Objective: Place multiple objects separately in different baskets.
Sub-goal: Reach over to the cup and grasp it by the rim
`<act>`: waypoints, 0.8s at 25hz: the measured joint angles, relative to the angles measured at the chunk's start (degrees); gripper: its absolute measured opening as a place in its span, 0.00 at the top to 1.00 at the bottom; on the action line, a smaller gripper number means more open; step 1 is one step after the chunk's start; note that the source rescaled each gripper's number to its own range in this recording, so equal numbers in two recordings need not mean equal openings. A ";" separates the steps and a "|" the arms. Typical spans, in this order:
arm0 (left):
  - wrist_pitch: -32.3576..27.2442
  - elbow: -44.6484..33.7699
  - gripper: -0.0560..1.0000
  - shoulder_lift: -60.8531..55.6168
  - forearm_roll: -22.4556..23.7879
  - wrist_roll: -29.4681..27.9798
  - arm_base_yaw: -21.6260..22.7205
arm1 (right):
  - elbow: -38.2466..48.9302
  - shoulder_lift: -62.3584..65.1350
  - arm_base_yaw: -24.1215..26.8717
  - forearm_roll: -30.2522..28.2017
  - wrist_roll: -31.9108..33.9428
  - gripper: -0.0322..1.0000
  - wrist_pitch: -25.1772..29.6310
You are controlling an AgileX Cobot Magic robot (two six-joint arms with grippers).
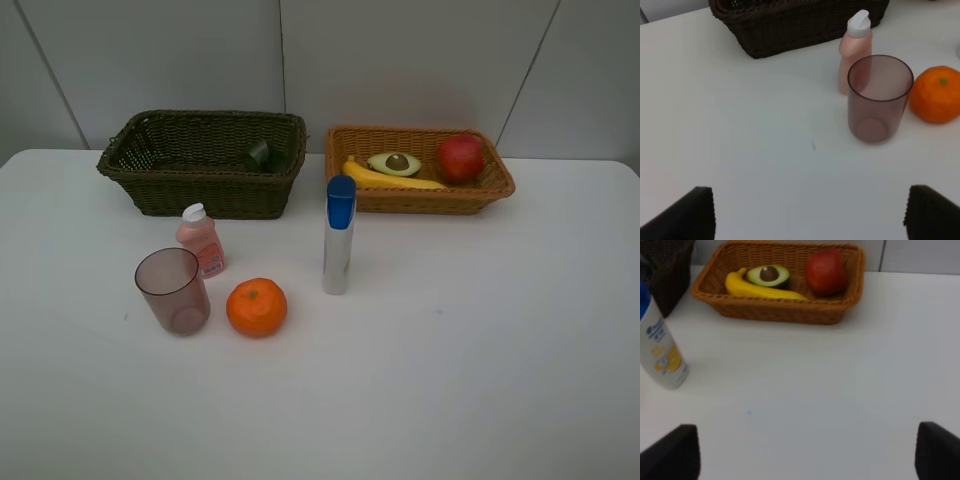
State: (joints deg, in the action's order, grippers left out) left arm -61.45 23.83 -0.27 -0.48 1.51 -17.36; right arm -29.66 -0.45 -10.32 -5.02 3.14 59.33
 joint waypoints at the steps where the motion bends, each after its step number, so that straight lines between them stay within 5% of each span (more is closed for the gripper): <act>1: 0.00 0.00 0.00 0.00 0.00 0.00 0.00 | 0.00 0.45 1.51 0.14 -0.32 0.15 0.00; 8: 0.00 0.00 0.00 0.00 0.00 0.00 0.00 | 0.00 0.63 7.81 0.71 -0.86 0.15 0.02; 20: 0.00 0.00 0.00 0.00 0.00 0.00 0.00 | 0.00 0.63 9.84 0.91 -0.86 0.15 0.02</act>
State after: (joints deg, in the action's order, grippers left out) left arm -61.45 23.83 -0.27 -0.48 1.51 -17.36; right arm -29.66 0.18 -0.49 -4.11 2.28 59.35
